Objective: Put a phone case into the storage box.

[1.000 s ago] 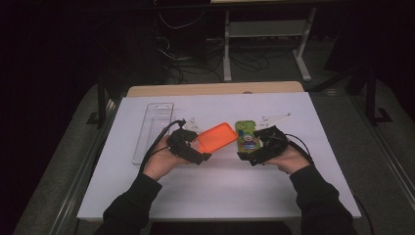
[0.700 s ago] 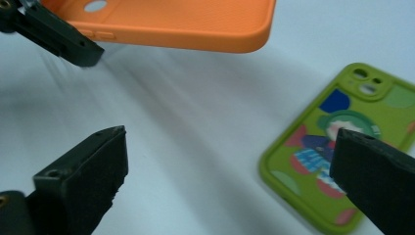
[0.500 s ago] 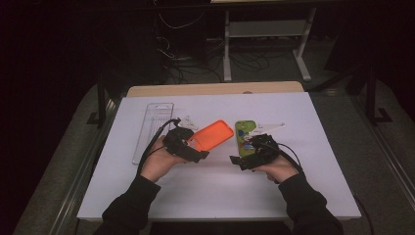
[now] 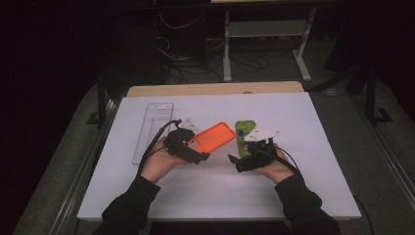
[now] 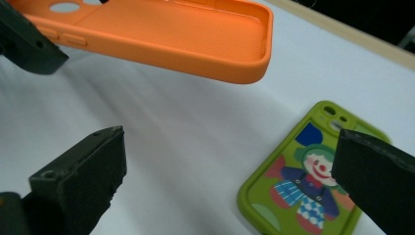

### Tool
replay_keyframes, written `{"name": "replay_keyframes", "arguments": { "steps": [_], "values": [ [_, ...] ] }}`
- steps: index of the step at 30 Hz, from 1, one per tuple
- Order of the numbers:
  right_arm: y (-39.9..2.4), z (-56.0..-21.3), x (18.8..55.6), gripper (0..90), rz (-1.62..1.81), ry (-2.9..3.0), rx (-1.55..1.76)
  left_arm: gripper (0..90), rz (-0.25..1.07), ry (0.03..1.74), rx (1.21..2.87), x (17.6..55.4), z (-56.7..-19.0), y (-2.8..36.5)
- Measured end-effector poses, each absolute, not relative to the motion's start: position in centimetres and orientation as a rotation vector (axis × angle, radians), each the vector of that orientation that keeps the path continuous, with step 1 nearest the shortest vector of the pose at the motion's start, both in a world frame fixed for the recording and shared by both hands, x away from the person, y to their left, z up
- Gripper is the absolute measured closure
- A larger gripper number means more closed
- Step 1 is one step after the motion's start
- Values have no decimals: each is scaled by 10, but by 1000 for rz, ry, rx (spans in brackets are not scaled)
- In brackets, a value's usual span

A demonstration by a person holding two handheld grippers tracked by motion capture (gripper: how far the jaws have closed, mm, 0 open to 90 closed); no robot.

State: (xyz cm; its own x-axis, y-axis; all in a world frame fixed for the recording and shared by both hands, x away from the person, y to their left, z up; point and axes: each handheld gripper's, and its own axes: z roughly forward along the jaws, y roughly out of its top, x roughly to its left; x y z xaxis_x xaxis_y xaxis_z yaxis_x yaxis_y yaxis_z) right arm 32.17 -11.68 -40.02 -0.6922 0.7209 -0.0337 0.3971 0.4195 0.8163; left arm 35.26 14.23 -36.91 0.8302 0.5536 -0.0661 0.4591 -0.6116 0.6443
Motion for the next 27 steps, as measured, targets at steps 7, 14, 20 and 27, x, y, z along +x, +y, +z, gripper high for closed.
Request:
{"name": "replay_keyframes", "arguments": {
  "steps": [7,14,20,27],
  "values": [
    [-113,-401,316,0,1103,2265,829,159,178,738,2329,352,-369,142],
    [-109,-401,312,0,1062,2238,735,159,182,725,2334,353,-369,142],
    [-107,-400,309,0,1001,2203,619,159,192,709,2339,353,-369,141],
    [-103,-402,305,0,925,2175,522,159,191,712,2340,353,-369,141]
  ]
}}
